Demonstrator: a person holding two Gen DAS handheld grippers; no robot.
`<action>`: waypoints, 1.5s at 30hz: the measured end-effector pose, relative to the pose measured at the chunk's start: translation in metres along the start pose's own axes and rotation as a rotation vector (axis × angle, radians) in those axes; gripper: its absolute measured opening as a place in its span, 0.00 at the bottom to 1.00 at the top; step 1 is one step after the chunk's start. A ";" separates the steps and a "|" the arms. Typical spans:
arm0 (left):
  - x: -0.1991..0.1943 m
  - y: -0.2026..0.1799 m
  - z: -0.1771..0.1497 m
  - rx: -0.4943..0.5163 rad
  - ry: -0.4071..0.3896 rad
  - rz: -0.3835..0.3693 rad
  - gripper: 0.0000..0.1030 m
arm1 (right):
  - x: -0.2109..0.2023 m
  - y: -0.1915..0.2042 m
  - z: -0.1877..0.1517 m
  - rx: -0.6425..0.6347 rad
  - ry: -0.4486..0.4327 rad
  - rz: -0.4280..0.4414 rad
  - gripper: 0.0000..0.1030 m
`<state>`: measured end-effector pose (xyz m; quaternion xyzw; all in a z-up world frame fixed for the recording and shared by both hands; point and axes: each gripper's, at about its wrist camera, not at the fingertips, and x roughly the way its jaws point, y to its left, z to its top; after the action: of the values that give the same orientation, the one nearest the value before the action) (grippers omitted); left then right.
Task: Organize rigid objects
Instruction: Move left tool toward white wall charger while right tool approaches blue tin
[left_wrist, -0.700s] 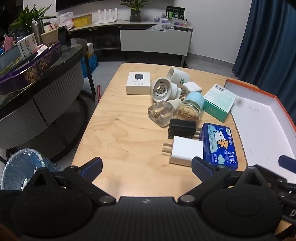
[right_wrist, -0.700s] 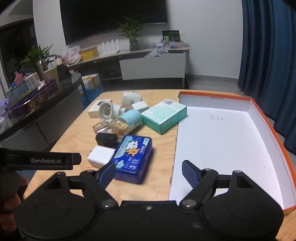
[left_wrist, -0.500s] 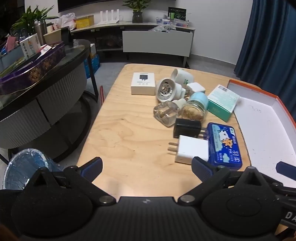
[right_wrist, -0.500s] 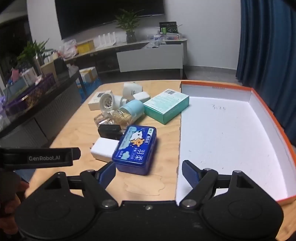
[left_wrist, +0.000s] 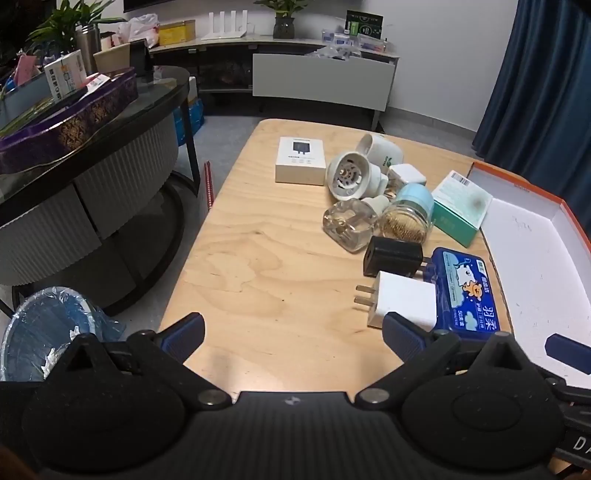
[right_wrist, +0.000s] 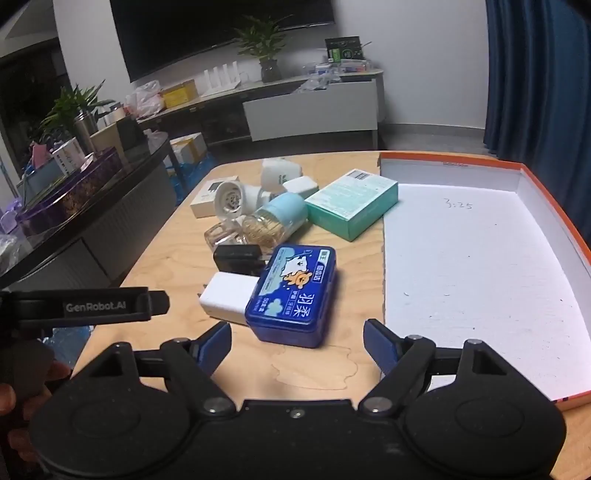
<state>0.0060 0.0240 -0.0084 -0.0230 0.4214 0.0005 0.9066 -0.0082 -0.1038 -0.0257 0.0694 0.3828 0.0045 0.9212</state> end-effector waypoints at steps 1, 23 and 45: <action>0.002 0.000 0.000 0.000 0.004 -0.003 1.00 | 0.001 0.000 0.000 -0.003 -0.001 0.000 0.90; 0.018 -0.003 0.004 0.026 0.022 -0.001 1.00 | 0.025 0.007 0.010 -0.007 0.046 0.006 0.90; 0.018 -0.003 0.004 0.022 0.019 -0.005 1.00 | 0.027 0.010 0.016 -0.007 0.051 0.013 0.90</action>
<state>0.0210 0.0211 -0.0199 -0.0142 0.4298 -0.0068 0.9028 0.0226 -0.0940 -0.0328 0.0682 0.4059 0.0137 0.9113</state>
